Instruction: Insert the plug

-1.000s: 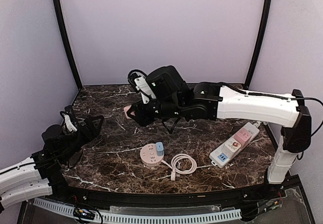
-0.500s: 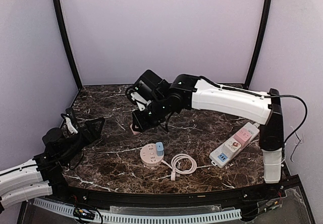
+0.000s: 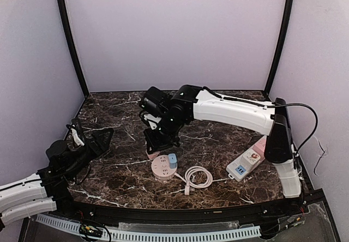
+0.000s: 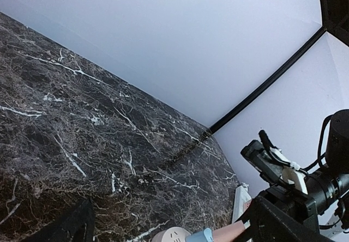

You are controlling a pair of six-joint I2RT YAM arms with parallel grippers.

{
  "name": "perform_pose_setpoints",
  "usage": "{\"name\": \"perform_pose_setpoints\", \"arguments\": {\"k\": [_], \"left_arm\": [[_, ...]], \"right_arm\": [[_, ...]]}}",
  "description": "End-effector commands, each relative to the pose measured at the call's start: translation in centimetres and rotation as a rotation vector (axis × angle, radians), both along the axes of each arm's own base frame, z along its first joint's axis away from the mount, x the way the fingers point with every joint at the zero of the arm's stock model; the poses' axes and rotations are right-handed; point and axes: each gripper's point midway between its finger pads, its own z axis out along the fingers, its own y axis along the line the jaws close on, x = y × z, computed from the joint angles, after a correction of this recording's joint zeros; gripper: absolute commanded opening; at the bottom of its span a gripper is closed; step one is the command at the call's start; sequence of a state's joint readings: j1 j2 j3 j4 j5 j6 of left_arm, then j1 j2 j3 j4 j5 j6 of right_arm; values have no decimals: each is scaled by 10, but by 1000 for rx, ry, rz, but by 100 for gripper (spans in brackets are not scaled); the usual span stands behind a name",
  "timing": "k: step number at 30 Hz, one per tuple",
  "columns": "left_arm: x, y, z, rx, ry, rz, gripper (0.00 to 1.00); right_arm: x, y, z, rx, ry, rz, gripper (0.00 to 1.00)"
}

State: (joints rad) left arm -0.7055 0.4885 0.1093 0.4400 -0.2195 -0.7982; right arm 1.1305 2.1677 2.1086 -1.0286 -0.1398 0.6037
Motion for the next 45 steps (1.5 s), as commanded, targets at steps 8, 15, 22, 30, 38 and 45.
{"name": "perform_pose_setpoints", "arguments": {"k": [8,15,22,30,38,45], "left_arm": [[-5,-2,-5,-23,-1,-26,99],[-6,-2,-3,-30,-5,-28,99],[-7,-1,-2,-34,-8,-26,99],[-7,-1,-2,-38,-5,-29,99],[-8,-1,-2,-38,-5,-30,99],[-8,0,-2,-42,-7,-30,99]], "right_arm": [[5,-11,-44,-141,141,-129,0],[2,-11,-59,-183,201,-146,0],[1,-11,-63,-188,221,-155,0],[0,-5,-70,-176,235,-149,0],[6,1,-75,-157,233,-149,0],[11,-3,-80,-174,220,-160,0]]}}
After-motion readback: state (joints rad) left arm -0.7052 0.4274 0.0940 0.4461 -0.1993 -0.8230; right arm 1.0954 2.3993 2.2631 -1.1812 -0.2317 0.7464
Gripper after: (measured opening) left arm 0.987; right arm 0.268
